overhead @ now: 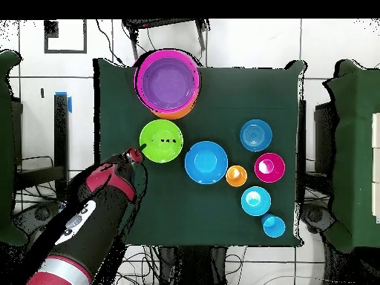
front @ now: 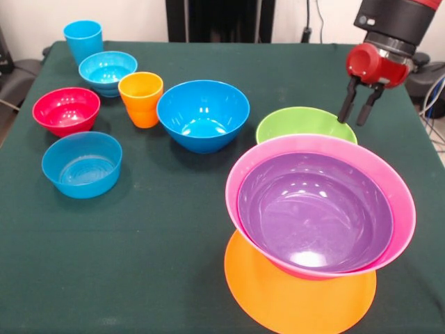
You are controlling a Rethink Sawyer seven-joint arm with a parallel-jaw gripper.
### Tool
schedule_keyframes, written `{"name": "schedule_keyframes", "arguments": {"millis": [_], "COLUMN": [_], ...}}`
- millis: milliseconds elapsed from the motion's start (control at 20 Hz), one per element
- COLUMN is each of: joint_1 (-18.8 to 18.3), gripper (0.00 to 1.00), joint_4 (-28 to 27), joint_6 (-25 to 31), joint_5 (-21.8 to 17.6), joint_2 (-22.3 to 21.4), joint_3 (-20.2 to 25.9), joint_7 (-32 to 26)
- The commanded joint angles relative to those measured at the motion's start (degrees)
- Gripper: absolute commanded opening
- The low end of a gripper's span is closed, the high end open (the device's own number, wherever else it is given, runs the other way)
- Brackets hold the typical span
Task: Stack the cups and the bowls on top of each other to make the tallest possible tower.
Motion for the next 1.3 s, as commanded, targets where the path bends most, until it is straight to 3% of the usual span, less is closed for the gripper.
{"name": "schedule_keyframes", "arguments": {"millis": [50,1300], "joint_1": [0.5,-0.4], "gripper": [1.0,1.0], "joint_4": [-4.2,-4.2], "joint_6": [-0.7,-6.9], "joint_5": [0.8,2.0], "joint_2": [3.7,8.0], "joint_3": [4.7,5.9], "joint_7": [8.9,10.2]}}
